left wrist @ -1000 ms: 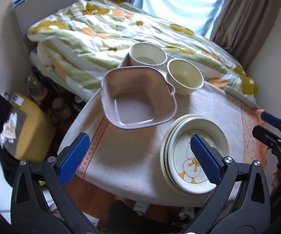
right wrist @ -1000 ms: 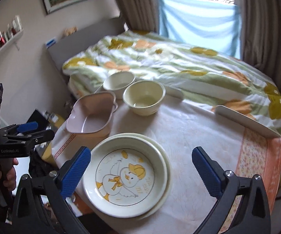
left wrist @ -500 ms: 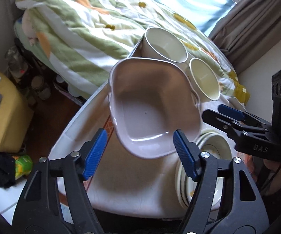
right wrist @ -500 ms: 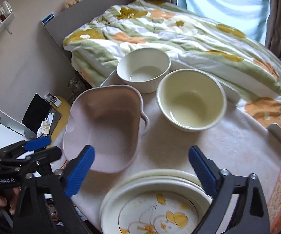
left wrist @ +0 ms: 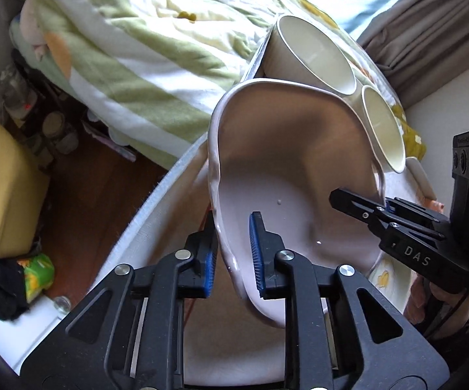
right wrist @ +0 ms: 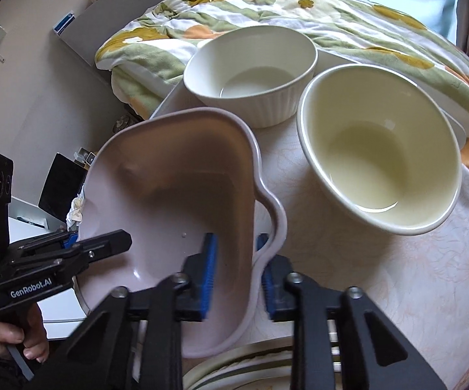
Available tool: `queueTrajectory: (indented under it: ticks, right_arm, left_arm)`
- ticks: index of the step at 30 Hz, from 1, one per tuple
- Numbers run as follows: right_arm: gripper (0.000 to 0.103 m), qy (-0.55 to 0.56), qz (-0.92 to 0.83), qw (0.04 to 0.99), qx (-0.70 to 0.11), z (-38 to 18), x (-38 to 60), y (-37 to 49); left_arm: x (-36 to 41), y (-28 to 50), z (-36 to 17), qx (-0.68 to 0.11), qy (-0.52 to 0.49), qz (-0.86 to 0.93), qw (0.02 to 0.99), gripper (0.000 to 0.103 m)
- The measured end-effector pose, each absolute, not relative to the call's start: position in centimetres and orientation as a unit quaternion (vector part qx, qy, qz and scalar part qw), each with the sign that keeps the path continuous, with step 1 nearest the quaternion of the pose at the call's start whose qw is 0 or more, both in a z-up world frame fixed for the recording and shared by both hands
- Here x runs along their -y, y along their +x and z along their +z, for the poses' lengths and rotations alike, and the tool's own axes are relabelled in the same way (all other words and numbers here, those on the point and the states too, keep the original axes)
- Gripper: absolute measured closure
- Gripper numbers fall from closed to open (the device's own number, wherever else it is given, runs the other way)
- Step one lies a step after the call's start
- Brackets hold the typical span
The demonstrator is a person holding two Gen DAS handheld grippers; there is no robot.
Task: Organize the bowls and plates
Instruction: 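Reach the right gripper to the pink square basin and grasp its rim, then lift the pink basin with the right gripper and carry it across the table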
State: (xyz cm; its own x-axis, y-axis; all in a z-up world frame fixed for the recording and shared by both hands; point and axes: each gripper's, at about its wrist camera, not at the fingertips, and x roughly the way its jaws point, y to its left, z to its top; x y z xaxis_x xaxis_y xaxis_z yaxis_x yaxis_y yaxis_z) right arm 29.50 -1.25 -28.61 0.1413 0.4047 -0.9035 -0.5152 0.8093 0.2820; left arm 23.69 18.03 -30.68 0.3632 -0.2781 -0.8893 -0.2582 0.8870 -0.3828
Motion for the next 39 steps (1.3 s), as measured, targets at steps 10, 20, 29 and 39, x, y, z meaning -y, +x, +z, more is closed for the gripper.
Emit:
queueTrajectory:
  ticks: [10,20,29,39]
  right_arm:
    - [0.092,-0.025,0.304,0.774,-0.555,-25.9,2.8,27.4]
    - [0.091,0.03,0.247,0.82,-0.515,-21.4,12.6,23.4]
    - [0.092,0.082,0.132,0.85,-0.503,-19.8,27.7,16.7]
    - [0.092,0.114,0.061,0.843,-0.522,-23.5,38.9,12.3]
  left_arm:
    - [-16.9,22.6,-26.7,-0.541,-0.193,-0.019,0.819,0.089]
    - [-6.4,21.8,-21.8,-0.517,-0.13,-0.096,0.841,0.089]
    - [9.8,19.9,-21.9,-0.532,-0.073,-0.209,0.817,0.089]
    - [22.3,17.0,-26.3,-0.557,-0.033,-0.254,0.79,0.089]
